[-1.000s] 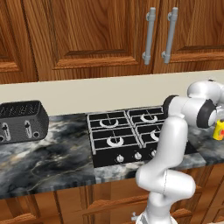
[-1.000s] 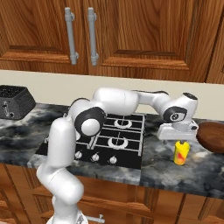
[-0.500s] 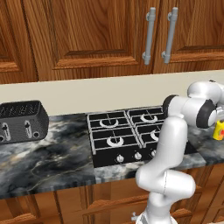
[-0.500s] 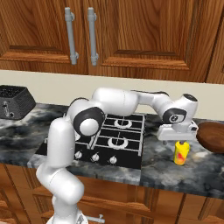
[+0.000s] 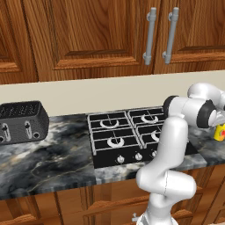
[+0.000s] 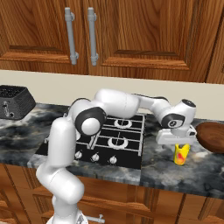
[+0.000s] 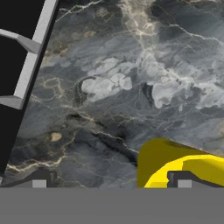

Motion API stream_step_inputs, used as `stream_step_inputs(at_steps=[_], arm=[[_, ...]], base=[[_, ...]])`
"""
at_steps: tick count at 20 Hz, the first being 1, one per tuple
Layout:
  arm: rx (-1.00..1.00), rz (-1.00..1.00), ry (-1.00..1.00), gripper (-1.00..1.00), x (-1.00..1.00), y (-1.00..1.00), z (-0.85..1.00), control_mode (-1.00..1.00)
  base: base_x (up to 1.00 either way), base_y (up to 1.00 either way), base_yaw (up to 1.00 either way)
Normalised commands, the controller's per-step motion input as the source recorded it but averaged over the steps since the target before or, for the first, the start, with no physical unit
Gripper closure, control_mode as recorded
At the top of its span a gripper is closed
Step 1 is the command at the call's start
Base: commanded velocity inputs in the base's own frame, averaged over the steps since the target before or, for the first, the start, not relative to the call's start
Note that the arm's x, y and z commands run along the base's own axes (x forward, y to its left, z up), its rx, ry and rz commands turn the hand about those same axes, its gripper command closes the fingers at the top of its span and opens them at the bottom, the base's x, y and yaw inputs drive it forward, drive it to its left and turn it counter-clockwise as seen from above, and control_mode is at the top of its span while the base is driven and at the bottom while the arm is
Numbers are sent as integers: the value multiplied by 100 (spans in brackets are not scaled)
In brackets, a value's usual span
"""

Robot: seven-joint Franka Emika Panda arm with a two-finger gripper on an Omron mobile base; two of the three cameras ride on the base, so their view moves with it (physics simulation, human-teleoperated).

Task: Pick the cup and bowl from the counter and place them on the counter next to the sink.

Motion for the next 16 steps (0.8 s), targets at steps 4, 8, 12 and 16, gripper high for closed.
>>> stream_step_inputs(at_steps=[4,8,12,16], arm=[[0,0,-3,-100,-13,0,-12,-100],[0,0,0,-100,0,0,0,-100],[0,0,0,100,0,0,0,-100],[0,0,0,100,0,0,0,-100]], base=[[0,0,0],[0,0,0],[0,0,0],[0,0,0]])
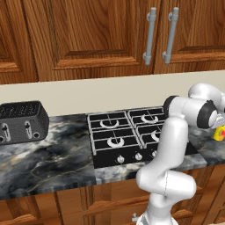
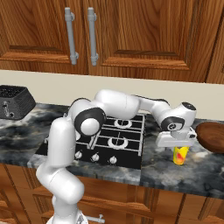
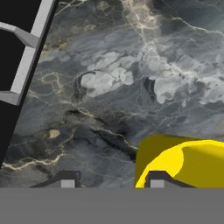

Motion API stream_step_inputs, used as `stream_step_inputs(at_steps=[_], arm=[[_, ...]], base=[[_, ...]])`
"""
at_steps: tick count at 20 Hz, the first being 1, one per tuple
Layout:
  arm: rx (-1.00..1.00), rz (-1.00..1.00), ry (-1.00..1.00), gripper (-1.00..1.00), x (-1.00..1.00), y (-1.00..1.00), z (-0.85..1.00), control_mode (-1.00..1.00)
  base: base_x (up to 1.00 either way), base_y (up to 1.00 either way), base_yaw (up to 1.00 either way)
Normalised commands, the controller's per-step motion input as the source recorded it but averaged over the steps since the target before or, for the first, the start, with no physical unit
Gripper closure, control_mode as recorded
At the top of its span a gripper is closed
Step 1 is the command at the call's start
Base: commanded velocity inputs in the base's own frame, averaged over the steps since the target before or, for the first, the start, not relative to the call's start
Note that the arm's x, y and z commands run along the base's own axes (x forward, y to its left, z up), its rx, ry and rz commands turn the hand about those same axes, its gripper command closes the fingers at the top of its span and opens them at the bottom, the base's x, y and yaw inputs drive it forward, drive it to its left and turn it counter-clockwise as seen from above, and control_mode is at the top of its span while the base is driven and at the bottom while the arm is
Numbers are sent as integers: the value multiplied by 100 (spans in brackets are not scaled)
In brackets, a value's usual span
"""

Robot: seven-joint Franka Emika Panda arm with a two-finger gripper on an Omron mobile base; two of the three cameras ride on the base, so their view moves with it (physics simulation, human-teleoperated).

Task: Pick the cup and bowl from the counter and place them on the counter next to the sink.

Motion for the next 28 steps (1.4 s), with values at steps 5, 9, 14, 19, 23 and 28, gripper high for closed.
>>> stream_step_inputs(at_steps=[5,9,14,19,23,28], arm=[[0,0,0,100,0,0,0,-100],[1,0,-2,100,0,-5,-1,-100],[-1,0,-16,100,-16,16,10,-100],[0,0,-27,100,-52,19,41,-100],[0,0,-28,100,-73,35,53,-100],[-1,0,-18,100,-70,49,57,-100]], base=[[0,0,0],[0,0,0],[0,0,0],[0,0,0],[0,0,0],[0,0,0]])
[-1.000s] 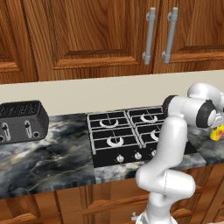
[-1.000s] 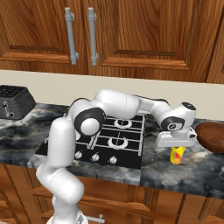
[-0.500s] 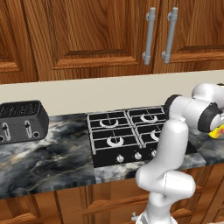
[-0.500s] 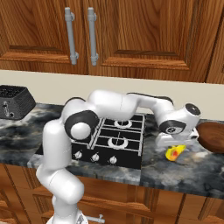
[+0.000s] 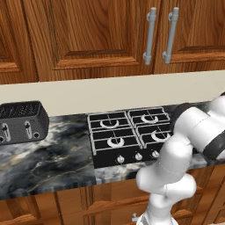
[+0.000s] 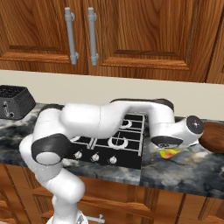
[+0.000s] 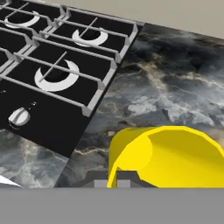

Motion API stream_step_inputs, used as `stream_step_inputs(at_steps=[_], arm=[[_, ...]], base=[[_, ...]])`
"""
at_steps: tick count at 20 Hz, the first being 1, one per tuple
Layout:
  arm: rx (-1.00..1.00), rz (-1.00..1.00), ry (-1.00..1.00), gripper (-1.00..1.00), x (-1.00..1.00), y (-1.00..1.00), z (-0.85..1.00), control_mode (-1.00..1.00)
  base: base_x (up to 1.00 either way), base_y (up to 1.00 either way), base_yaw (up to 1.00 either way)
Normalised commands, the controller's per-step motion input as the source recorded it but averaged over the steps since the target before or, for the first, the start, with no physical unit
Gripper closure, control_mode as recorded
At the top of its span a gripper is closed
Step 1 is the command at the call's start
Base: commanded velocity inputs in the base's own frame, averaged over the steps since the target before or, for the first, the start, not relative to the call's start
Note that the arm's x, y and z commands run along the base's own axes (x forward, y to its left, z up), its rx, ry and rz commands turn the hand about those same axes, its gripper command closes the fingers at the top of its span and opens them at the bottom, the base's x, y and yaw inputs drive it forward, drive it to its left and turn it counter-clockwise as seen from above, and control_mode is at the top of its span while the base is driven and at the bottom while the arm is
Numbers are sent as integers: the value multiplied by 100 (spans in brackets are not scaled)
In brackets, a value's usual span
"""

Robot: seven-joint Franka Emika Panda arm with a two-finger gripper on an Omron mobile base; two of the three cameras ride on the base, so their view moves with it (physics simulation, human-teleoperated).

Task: Pick the cup and bowl from the counter and place them on the counter next to the sink.

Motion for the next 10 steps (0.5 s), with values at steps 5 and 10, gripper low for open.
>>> stream_step_inputs(at_steps=[5,10], arm=[[-19,-7,-3,100,-16,76,42,-100],[-19,-19,4,100,-7,67,38,-100]], base=[[0,0,0],[0,0,0]])
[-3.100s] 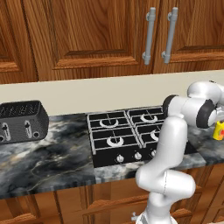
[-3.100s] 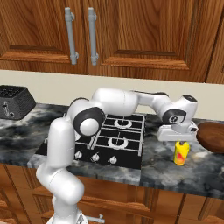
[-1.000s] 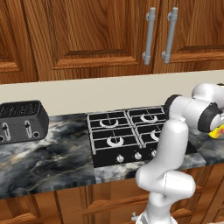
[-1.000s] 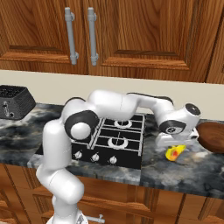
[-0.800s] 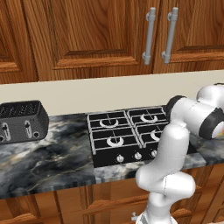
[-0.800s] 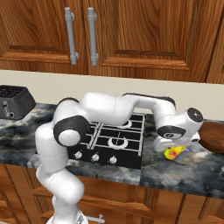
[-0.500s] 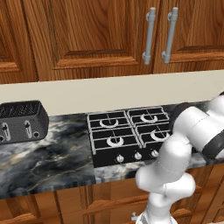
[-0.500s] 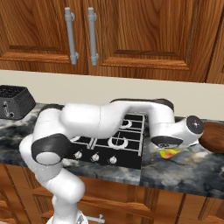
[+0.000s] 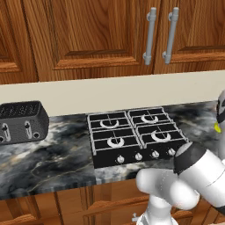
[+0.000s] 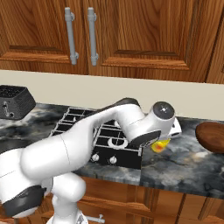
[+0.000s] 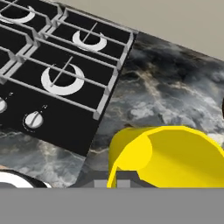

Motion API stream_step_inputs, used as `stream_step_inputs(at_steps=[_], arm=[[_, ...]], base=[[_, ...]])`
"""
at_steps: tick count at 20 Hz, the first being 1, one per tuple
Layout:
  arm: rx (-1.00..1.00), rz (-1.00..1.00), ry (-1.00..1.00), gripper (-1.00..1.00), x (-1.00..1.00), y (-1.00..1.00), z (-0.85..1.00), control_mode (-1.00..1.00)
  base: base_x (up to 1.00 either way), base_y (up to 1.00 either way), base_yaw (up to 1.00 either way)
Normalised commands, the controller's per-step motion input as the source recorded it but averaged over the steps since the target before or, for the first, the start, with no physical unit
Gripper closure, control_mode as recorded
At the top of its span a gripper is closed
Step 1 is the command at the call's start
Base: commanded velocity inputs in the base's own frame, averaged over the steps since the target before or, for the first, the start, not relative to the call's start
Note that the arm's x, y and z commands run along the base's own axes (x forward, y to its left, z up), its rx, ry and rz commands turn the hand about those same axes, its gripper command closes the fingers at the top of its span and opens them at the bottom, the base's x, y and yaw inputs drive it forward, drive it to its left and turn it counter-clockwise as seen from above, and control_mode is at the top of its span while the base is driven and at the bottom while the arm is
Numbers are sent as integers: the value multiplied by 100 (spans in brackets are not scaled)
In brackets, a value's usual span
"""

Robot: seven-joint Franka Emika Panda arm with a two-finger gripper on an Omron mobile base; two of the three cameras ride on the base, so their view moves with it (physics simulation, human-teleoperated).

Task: Pick the cup and bowl from the counter and place them on the counter next to the sink.

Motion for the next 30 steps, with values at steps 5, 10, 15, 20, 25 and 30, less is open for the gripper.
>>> stream_step_inputs(at_steps=[5,10,15,20,25,30], arm=[[-9,-28,12,100,-21,37,18,-100],[-1,-27,11,100,-3,20,31,-100],[4,-12,2,100,-10,30,73,-100],[14,-2,2,100,-29,9,49,-100],[19,0,0,100,-38,8,1,-100],[6,0,0,100,-24,55,0,-100]], base=[[0,0,0],[0,0,0],[0,0,0],[0,0,0],[0,0,0],[0,0,0]])
